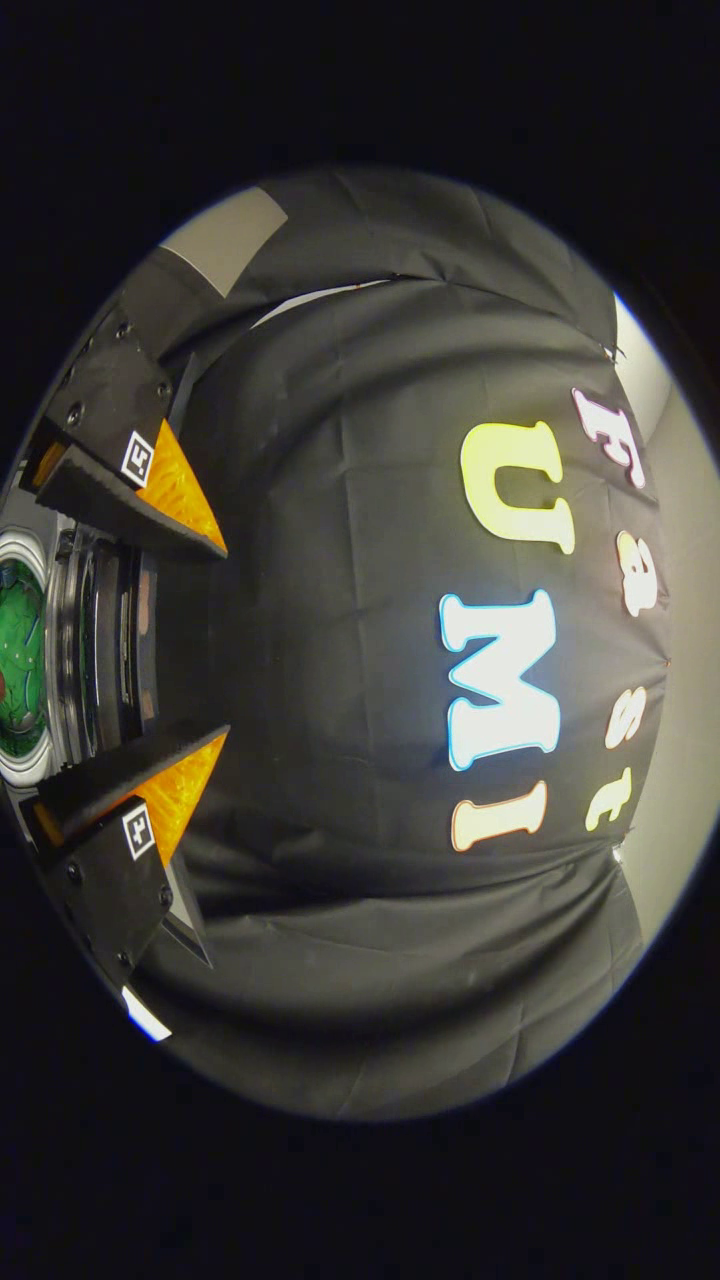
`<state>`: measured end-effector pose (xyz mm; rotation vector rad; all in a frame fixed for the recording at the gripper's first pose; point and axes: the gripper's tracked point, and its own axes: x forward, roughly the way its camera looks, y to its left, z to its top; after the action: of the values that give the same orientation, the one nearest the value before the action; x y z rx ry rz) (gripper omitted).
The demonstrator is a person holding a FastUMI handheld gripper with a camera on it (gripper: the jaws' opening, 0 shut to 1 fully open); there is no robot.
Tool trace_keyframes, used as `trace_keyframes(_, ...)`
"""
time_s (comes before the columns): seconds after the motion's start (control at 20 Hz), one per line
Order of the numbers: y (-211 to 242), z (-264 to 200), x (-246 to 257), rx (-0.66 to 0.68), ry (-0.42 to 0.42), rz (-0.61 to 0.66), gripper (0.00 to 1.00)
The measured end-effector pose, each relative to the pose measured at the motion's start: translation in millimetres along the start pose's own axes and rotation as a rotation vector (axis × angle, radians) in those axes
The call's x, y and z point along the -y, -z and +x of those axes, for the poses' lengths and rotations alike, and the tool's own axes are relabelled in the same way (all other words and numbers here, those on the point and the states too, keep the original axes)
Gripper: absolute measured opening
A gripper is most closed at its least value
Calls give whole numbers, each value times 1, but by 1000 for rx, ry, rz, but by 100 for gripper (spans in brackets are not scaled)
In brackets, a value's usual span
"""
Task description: Put the clothes into the washing machine and then close the washing machine lid.
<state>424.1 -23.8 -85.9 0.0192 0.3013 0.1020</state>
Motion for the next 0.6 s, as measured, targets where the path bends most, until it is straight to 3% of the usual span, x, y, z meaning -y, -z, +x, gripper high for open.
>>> trace_keyframes(0.6, 5, -15, -1, 31, -2, 2, 99)
